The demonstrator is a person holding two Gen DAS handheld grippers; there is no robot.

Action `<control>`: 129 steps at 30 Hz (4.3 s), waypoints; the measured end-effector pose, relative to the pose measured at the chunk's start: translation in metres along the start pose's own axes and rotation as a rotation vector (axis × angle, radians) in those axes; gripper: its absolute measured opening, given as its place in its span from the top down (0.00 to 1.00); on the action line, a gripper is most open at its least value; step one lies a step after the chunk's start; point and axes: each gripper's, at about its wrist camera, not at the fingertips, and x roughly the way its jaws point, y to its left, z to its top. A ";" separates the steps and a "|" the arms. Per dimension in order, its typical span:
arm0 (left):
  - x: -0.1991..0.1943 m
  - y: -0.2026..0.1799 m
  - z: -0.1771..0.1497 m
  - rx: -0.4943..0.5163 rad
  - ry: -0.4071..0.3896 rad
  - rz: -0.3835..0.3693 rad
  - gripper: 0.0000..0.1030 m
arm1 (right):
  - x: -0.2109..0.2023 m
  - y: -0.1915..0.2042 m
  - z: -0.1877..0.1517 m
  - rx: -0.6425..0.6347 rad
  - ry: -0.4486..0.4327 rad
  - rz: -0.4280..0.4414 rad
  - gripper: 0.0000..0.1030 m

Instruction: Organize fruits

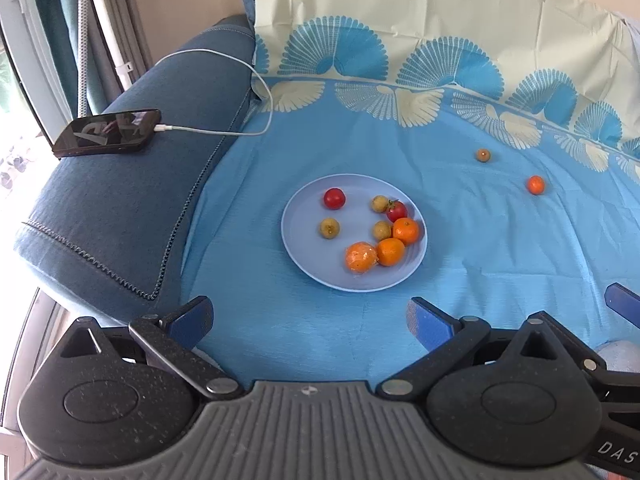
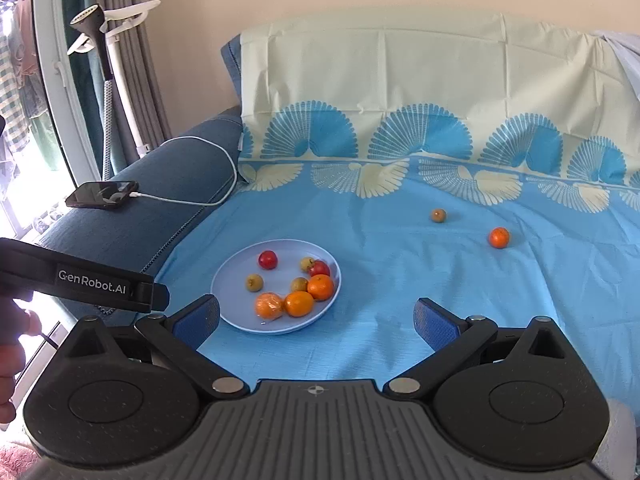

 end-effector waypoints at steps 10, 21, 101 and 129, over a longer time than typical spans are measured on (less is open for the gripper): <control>0.038 -0.040 0.027 0.066 0.050 -0.022 0.00 | 0.028 -0.043 0.002 0.075 0.020 -0.068 0.01; 0.106 -0.125 0.078 0.172 0.113 -0.074 0.00 | 0.077 -0.130 0.008 0.178 0.019 -0.241 0.01; -0.054 -0.025 0.017 0.089 -0.075 -0.102 0.70 | -0.040 -0.021 0.014 0.029 -0.002 0.122 0.63; -0.088 0.005 -0.038 0.016 -0.084 -0.103 0.70 | -0.087 0.026 -0.008 -0.097 -0.027 0.152 0.63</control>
